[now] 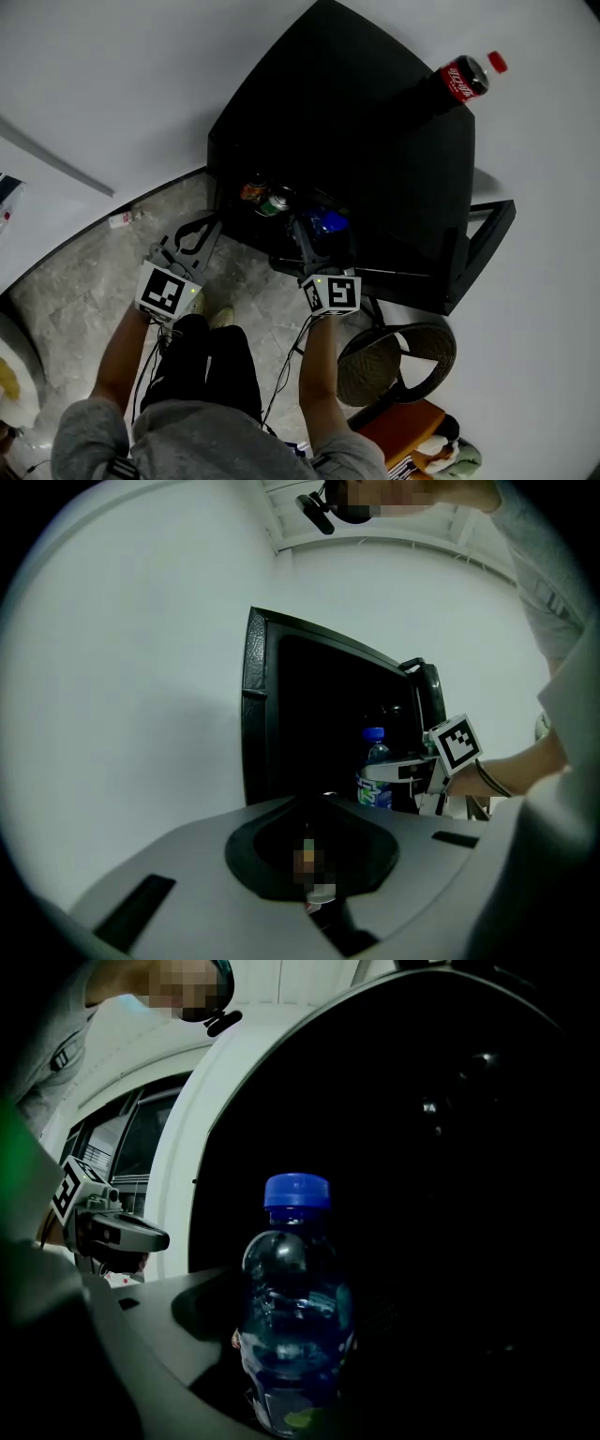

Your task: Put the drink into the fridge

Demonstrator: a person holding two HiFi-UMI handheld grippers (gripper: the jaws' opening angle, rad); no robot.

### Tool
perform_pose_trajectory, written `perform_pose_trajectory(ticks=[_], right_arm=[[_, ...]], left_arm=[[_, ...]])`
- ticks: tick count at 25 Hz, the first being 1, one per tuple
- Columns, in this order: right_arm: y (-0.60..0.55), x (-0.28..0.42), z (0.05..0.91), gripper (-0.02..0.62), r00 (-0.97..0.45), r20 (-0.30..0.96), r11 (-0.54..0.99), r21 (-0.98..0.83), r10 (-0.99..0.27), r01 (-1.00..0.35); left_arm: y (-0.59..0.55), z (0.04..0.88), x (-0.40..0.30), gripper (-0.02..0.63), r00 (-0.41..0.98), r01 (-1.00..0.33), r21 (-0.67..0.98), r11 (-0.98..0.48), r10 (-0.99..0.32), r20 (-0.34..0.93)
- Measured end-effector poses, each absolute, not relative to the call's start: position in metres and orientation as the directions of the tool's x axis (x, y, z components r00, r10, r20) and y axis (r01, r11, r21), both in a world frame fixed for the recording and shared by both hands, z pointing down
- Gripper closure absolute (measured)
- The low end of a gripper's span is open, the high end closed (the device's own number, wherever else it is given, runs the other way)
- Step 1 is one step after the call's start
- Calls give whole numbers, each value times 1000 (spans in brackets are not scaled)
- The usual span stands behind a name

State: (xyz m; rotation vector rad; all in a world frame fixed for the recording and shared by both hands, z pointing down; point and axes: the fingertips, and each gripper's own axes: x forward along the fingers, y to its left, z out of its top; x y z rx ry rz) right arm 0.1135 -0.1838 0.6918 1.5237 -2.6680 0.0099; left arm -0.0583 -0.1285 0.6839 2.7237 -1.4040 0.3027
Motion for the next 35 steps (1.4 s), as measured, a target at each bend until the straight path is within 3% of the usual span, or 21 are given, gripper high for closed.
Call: perform_pose_trajectory(ticks=[35], right_arm=[[-206, 129, 705, 259, -447, 75, 447, -21, -891, -895]], left_arm=[[-133, 684, -62, 601, 563, -812, -51, -581, -804, 192]])
